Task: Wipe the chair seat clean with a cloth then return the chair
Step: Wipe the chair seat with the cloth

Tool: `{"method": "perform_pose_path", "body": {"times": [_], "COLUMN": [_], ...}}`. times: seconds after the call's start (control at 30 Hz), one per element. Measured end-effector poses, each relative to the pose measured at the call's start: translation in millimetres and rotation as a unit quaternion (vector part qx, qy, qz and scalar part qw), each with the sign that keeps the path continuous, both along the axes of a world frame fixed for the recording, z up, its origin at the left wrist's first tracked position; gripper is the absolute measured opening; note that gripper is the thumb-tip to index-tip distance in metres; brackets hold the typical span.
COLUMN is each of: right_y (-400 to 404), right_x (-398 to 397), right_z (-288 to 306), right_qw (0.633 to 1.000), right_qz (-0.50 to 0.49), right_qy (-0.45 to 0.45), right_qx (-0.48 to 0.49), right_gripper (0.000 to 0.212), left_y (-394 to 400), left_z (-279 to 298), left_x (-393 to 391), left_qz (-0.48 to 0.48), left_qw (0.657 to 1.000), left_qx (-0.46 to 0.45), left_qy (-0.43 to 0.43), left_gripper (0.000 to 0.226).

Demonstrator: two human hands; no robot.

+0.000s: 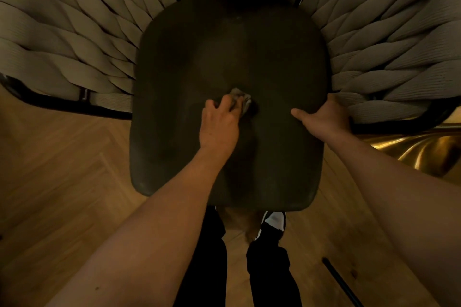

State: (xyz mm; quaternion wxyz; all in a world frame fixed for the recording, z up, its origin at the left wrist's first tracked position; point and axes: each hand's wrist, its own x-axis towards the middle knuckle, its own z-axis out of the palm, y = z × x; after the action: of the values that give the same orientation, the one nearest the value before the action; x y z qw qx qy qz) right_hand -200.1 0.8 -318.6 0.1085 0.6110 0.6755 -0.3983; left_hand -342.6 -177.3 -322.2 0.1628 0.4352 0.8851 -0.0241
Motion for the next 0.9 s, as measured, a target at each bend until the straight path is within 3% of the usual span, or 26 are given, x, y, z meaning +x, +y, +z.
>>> {"method": "perform_pose_path", "body": {"times": [0.23,0.63,0.9], "right_y": [-0.5,-3.0,0.1], "right_x": [-4.0,-2.1,5.4], "right_z": [4.4,3.8,3.3], "right_qw": [1.000,0.999,0.997], "right_qz": [-0.006,-0.027,-0.062], "right_qy": [-0.018,-0.015,0.040], "right_qx": [0.017,0.013,-0.020], "right_gripper": [0.090,0.099,0.090], "left_y": [-37.1,-107.2,-97.4], "left_z": [-3.0,-7.8,-16.0], "left_x": [-42.6,-131.7,-133.8], "left_qz": [0.056,0.255,0.292], "left_qw": [0.997,0.965,0.953], "left_qx": [-0.025,-0.015,0.073], "left_qy": [0.046,0.061,0.016], "left_gripper": [0.055,0.062,0.045]}}
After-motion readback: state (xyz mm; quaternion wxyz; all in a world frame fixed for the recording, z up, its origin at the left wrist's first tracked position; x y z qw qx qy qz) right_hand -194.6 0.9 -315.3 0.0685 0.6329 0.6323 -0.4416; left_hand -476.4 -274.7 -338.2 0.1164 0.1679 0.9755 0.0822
